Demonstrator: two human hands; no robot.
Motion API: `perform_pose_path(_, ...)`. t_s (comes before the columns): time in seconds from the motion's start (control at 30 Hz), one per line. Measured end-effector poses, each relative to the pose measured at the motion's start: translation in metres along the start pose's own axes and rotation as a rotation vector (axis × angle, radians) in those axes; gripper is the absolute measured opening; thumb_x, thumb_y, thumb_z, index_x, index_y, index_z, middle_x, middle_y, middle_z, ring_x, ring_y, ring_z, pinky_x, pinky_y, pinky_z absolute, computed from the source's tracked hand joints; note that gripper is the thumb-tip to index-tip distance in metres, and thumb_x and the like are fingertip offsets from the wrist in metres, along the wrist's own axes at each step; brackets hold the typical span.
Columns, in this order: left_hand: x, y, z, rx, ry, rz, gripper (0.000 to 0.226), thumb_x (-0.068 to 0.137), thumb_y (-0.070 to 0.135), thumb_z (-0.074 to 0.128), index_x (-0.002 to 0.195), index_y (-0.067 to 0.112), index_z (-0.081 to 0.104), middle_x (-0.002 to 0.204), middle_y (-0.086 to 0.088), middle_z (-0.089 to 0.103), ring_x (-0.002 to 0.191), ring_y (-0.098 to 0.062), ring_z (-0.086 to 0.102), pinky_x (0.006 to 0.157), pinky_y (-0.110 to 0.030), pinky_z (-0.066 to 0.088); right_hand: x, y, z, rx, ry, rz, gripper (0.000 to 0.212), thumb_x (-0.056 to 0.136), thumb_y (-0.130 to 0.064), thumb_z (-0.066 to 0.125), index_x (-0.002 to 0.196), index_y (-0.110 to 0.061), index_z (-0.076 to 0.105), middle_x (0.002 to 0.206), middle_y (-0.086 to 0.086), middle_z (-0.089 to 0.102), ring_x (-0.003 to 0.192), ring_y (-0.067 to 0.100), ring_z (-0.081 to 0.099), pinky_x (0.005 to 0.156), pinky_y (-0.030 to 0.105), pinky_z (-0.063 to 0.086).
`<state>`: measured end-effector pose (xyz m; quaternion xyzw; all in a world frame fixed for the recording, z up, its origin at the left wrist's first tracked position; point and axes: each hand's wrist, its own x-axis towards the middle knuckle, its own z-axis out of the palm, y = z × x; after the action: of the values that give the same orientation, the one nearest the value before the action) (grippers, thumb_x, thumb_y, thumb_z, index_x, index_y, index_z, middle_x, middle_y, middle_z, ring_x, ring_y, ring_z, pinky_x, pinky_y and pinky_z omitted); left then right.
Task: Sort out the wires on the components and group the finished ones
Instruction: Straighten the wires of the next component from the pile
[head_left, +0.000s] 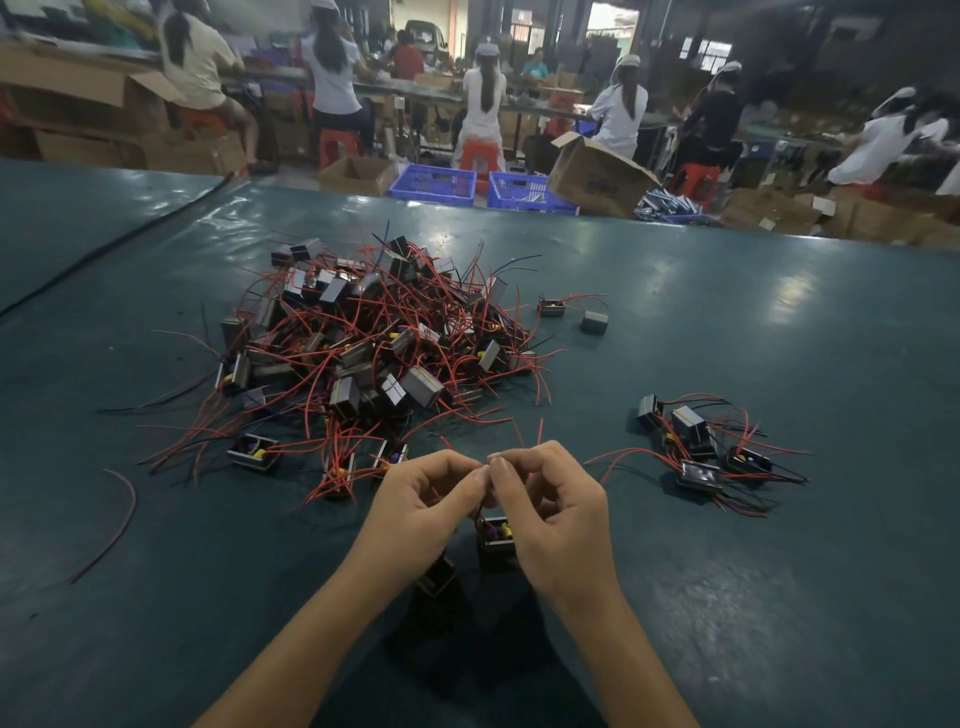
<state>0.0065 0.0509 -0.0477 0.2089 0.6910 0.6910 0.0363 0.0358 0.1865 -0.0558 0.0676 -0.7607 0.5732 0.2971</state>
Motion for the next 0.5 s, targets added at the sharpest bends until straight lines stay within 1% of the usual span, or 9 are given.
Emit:
perform_pose_path(0.1,-0.0001,-0.0012,0.0000,-0.009,0.021,-0.001,0.019,0.090,0.002,0.061,0.083,0.015,0.072,0.070,0.002,0.072,0.066,-0.004,0.065,0.063,-0.014,0.049,0.0000,0.0006,0.0011,-0.015,-0.007,0.011,0.013,0.089,-0.019,0.064,0.081,-0.029,0.067,0.072,-0.011,0.058,0.055,0.007,0.048,0.052,0.013,0.035)
perform_pose_path(0.23,0.0009,-0.0015,-0.0024,0.001,0.022,-0.013,0.020,0.089,0.005,0.064,0.081,0.020,0.075,0.071,-0.003,0.072,0.065,-0.008,0.065,0.061,-0.015,0.049,0.0011,0.0026,-0.0022,-0.039,-0.060,0.004,0.015,0.091,-0.021,0.061,0.083,-0.033,0.065,0.074,-0.012,0.057,0.056,0.008,0.048,0.051,0.013,0.034)
perform_pose_path(0.33,0.0018,-0.0013,-0.0022,0.043,0.014,-0.018,0.019,0.090,0.006,0.063,0.081,0.018,0.074,0.067,0.002,0.070,0.062,-0.005,0.062,0.059,-0.014,0.046,0.0027,0.0042,-0.0056,-0.082,-0.089,-0.037,0.011,0.092,-0.019,0.061,0.087,-0.027,0.067,0.077,-0.011,0.058,0.058,0.008,0.049,0.053,0.012,0.034)
perform_pose_path(0.4,0.0015,-0.0014,-0.0012,0.057,0.023,-0.019,0.020,0.091,0.004,0.062,0.080,0.017,0.072,0.064,0.006,0.068,0.060,-0.001,0.060,0.059,-0.013,0.045,0.0035,0.0054,-0.0068,-0.108,-0.076,-0.068,0.008,0.091,-0.018,0.063,0.089,-0.023,0.069,0.078,-0.013,0.058,0.058,0.006,0.050,0.053,0.010,0.034)
perform_pose_path(0.5,0.0012,-0.0001,-0.0013,0.055,0.031,-0.026,0.021,0.092,0.002,0.060,0.079,0.015,0.071,0.062,0.008,0.066,0.059,0.001,0.059,0.058,-0.011,0.044,0.0041,0.0070,-0.0072,-0.122,-0.049,-0.102,0.007,0.089,-0.016,0.066,0.091,-0.022,0.071,0.080,-0.016,0.057,0.057,0.004,0.050,0.052,0.010,0.033)
